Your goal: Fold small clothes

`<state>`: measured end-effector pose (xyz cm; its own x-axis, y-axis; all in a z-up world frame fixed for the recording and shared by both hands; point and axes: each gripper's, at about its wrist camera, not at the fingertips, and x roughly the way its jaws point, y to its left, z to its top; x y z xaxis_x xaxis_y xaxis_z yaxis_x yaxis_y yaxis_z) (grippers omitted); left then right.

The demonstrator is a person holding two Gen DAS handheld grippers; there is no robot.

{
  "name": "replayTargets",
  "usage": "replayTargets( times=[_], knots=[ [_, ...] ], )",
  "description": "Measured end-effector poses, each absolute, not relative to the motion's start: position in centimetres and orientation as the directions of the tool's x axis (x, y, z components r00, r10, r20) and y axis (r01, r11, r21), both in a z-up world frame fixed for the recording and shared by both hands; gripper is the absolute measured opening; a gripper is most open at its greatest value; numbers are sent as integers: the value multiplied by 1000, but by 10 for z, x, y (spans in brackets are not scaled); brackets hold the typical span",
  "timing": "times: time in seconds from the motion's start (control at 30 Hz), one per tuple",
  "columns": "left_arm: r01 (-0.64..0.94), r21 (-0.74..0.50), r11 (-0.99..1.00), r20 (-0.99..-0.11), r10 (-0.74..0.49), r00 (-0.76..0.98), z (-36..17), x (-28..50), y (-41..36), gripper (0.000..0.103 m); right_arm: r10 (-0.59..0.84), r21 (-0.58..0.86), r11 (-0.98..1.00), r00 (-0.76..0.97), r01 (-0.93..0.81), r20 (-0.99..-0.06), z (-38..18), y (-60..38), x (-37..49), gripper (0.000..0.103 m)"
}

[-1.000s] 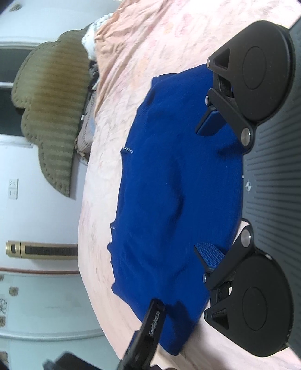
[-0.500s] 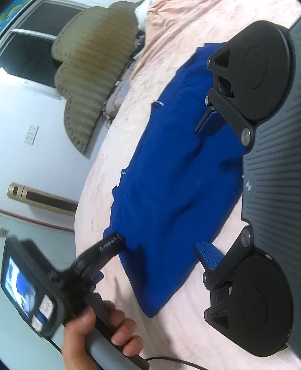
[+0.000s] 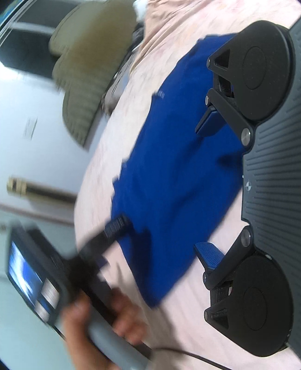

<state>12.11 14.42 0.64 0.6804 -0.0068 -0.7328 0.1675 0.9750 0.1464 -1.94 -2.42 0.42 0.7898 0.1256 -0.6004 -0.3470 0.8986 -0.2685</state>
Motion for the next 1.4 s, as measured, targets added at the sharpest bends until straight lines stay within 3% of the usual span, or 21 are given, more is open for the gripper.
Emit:
replayTargets(
  times=[0.17,0.33,0.63,0.73,0.8,0.83,0.9,0.93,0.97,1.03,1.1,1.4],
  knots=[
    [142,8,990,-774,-84,628,4,142,172,85,134,-345,844,785,-410,-605,-3,4,-23,99],
    [215,-187,959,-796,-276,539,-6,167,184,85,129,-383,826,800,-414,-586,-8,27,-22,97],
    [243,-394,887,-740,-462,488,-16,209,175,90,90,-470,796,841,-382,-533,-23,73,4,90],
    [262,-357,897,-746,-443,498,-17,217,163,90,93,-489,785,852,-381,-515,-26,87,18,79],
    [269,-328,906,-747,-423,513,-16,221,159,89,101,-495,777,853,-389,-512,-29,94,25,61],
    [269,-318,909,-744,-415,524,-16,223,157,86,102,-500,771,851,-394,-515,-30,96,28,56],
    [264,-278,924,-747,-381,545,-16,226,152,62,110,-497,767,846,-406,-521,-30,100,33,32],
    [262,-264,928,-750,-368,550,-16,228,150,55,108,-499,765,845,-407,-523,-31,102,33,26],
    [258,-270,928,-754,-370,542,-16,231,149,38,110,-500,762,843,-411,-526,-31,103,33,16],
    [241,-320,916,-756,-401,518,-16,238,151,18,127,-487,765,840,-422,-528,-32,100,33,10],
    [235,-302,924,-757,-382,529,-12,237,147,13,156,-450,781,834,-432,-529,-27,96,30,8],
    [265,-91,960,-711,-249,657,42,206,108,12,213,-328,860,859,-391,-466,1,47,6,5]
  ],
)
